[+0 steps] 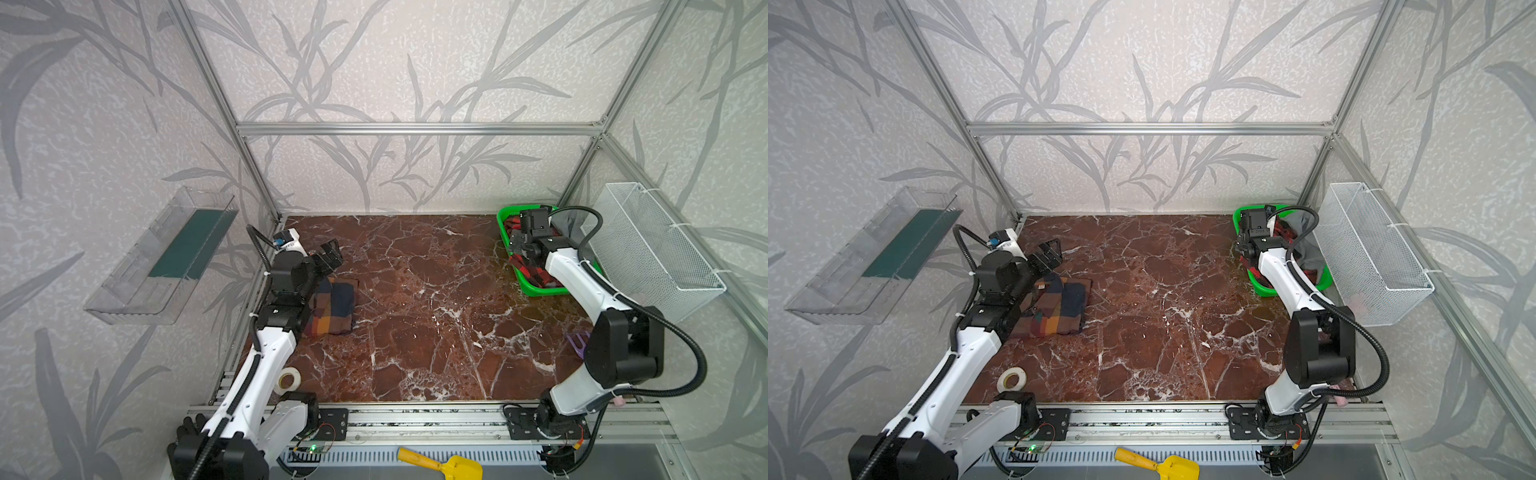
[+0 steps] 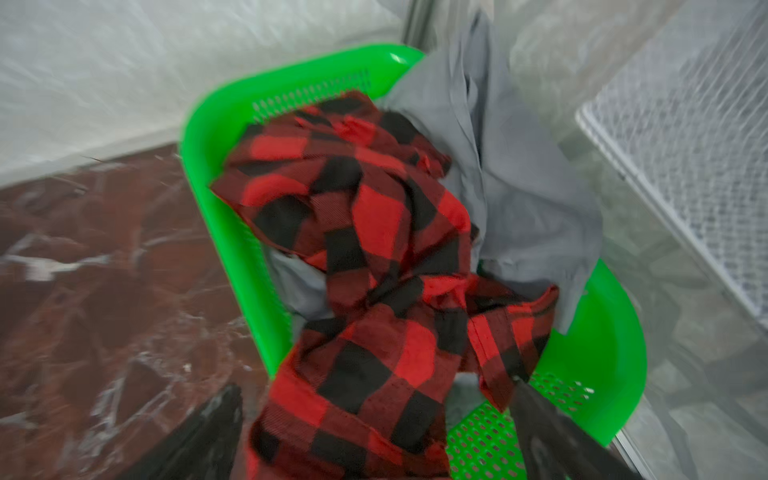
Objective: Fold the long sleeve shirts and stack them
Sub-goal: 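Reach the right gripper into the green basket and grasp the red plaid shirt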
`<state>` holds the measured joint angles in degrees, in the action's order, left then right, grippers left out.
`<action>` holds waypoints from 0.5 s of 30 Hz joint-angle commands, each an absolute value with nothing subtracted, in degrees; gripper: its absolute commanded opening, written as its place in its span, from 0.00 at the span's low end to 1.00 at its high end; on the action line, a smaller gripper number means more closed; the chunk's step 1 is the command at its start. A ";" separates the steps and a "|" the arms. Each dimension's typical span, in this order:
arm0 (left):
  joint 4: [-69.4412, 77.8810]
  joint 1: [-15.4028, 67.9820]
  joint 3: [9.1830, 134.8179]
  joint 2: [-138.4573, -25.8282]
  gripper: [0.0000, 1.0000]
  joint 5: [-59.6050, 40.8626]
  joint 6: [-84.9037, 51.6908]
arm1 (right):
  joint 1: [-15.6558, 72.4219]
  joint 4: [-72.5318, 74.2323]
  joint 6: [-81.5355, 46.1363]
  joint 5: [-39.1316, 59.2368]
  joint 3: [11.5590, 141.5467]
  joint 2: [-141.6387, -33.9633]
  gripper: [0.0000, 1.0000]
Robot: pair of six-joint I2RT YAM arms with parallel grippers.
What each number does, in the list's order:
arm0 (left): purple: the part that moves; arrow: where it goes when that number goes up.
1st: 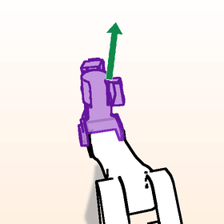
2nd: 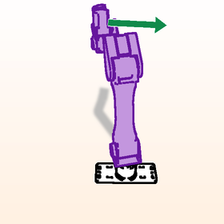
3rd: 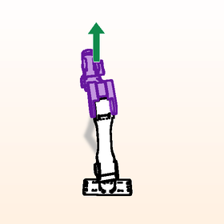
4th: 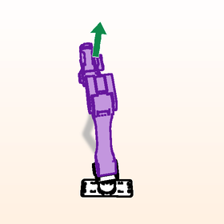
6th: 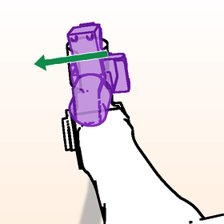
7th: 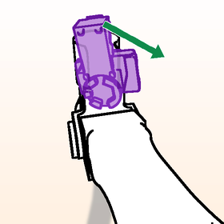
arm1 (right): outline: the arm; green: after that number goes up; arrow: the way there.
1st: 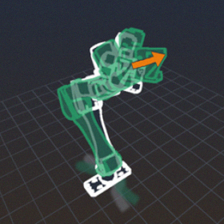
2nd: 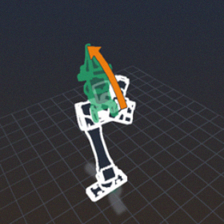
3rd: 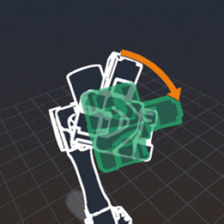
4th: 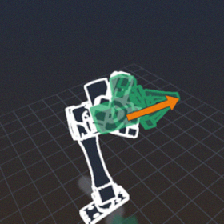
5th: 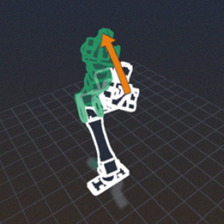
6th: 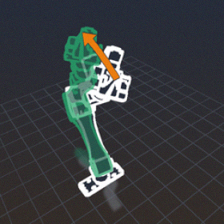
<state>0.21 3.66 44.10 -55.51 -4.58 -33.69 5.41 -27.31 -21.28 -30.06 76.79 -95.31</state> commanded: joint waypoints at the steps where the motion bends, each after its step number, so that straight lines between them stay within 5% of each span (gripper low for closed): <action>1: -8.77 5.39 44.51 -52.93 0.99 -6.04 -30.43 | 4.68 -35.18 -26.26 -31.76 79.58 -99.24 0.99; 5: -8.99 7.47 43.17 -51.68 0.99 -5.12 -28.35 | 3.31 -35.30 -28.19 -30.20 80.73 -102.96 0.99; 15: -9.69 8.09 44.02 -53.38 0.98 -7.33 -28.43 | 1.52 -32.79 -28.61 -25.23 81.61 -106.93 0.72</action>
<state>-8.88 7.94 43.97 -53.23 -6.20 -29.04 1.87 -32.88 -28.12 -27.38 80.31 -105.86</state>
